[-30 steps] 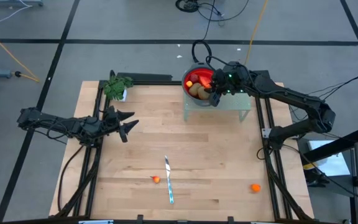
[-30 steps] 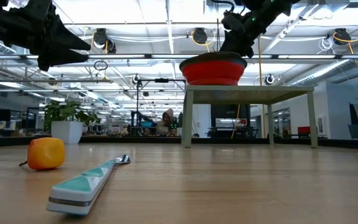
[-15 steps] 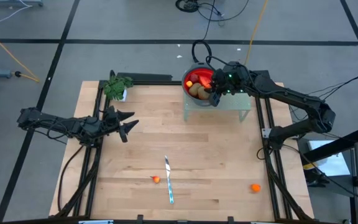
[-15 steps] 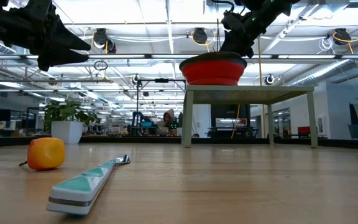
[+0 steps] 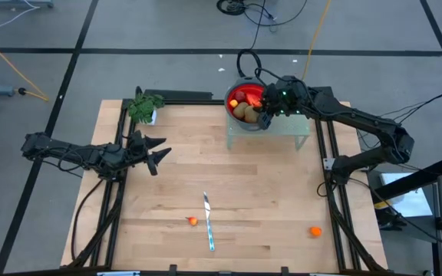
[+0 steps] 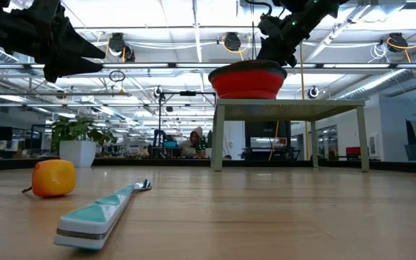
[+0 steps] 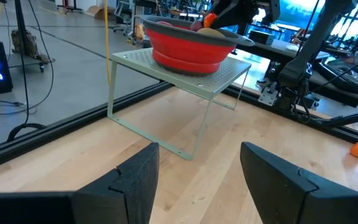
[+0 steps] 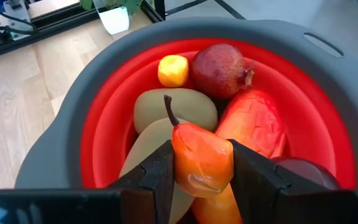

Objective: Pick & Place Fruit
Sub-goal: Put the peach into the red strainer bowl on the shelf

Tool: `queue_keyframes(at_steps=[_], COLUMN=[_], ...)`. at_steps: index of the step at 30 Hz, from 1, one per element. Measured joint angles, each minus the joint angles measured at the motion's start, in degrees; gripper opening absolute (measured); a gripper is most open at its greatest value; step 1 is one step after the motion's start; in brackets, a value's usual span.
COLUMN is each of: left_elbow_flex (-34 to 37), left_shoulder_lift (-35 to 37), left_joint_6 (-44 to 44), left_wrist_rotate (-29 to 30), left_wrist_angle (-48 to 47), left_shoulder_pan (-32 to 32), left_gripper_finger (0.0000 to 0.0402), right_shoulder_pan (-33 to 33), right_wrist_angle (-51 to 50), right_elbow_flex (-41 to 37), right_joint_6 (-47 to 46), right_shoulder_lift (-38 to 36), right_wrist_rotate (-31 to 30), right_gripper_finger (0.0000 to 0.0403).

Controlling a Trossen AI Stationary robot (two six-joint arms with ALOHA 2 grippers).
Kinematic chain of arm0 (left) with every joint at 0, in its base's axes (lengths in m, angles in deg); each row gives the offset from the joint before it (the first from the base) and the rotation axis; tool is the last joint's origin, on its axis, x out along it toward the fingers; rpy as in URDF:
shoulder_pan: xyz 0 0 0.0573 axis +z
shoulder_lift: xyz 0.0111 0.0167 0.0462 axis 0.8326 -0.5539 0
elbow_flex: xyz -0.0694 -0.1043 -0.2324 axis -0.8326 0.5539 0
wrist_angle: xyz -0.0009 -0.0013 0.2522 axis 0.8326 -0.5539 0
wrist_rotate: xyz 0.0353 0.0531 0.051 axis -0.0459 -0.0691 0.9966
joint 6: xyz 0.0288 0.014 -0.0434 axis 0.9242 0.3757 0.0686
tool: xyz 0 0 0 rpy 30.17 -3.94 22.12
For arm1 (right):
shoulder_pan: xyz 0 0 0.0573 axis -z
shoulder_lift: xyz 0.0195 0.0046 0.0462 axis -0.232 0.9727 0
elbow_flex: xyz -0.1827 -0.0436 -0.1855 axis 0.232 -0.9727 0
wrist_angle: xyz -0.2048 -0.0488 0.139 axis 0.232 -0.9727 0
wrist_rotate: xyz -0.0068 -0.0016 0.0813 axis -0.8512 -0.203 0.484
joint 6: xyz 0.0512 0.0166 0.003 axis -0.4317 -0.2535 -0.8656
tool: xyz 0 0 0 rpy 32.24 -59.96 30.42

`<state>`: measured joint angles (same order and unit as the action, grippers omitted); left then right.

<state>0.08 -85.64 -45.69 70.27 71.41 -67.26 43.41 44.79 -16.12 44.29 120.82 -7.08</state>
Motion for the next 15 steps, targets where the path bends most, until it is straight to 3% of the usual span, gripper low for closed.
queue_keyframes(at_steps=[10,15], left_elbow_flex=[-0.02,-0.01], left_shoulder_lift=[-0.01,-0.01], left_joint_6=[0.1,0.35], left_wrist_rotate=[0.0,0.0], left_wrist_angle=[0.0,0.0], left_shoulder_pan=[0.0,0.0], left_gripper_finger=[0.0225,0.0225], right_shoulder_pan=[0.0,0.02], right_wrist_angle=[0.13,0.12], right_elbow_flex=[0.0,-0.02], right_joint_6=[0.62,1.75], right_shoulder_lift=[-0.01,0.0], right_wrist_rotate=[-0.22,-3.07], right_gripper_finger=[0.0126,0.0126])
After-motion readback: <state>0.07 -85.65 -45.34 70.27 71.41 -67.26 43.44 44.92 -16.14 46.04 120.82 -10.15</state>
